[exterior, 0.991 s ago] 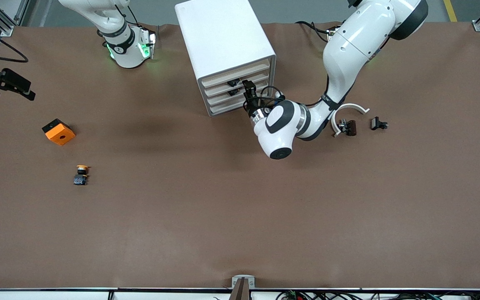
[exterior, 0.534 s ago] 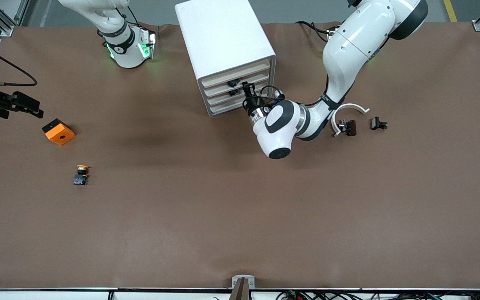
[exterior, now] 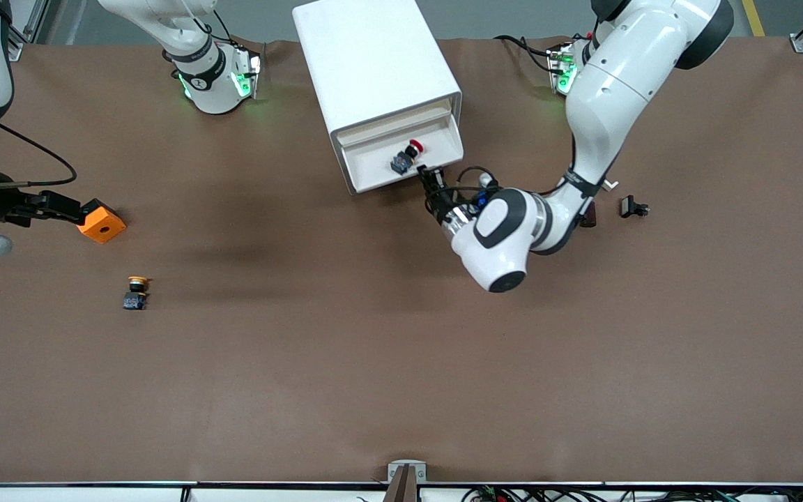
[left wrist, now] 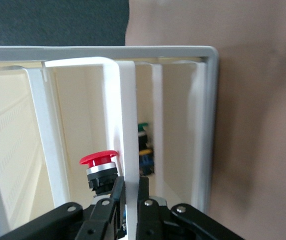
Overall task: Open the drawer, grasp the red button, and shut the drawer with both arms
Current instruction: 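Pull the drawer open with the left gripper while the right gripper rises, then grasp the red button in the drawer with the right gripper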
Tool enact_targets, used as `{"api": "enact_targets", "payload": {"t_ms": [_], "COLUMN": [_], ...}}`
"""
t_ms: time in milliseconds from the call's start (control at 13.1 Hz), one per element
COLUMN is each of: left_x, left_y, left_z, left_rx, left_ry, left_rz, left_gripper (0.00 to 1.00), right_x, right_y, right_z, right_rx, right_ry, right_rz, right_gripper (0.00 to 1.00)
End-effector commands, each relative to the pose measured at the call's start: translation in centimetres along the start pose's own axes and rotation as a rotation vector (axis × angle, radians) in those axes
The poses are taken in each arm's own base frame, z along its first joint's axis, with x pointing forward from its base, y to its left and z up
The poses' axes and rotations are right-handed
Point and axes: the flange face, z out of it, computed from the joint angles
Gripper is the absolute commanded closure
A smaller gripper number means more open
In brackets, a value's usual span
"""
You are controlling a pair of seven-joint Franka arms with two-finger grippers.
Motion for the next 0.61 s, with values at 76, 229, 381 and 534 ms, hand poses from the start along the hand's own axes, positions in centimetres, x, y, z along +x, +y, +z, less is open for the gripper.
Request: {"api": "enact_targets", "payload": {"t_ms": [76, 229, 381, 534], "left_x": [-0.9, -0.4, 0.1, 0.7], "left_y": [1.3, 1.7, 1.6, 1.8], "left_z": [-3.0, -4.7, -6.1, -8.3], "left_rx": [-0.034, -0.045, -0.048, -0.061], "left_ry": [-0.062, -0.1, -0.127, -0.162], "left_rz": [0.023, 0.015, 0.012, 0.012], "left_gripper": [1.0, 1.0, 1.0, 1.0], "right_x": [0.4, 0.2, -0.6, -1.8], "right_y": [-4.0, -10.2, -16.5, -22.3], "right_z": [-0.8, -0.4, -0.2, 0.0], "right_rx": [0.004, 0.002, 0.0, 0.011], "right_ry": [0.01, 0.0, -0.005, -0.006], "right_rz": [0.115, 0.217, 0.294, 0.365], "right_gripper": [0.0, 0.0, 0.0, 0.0]}}
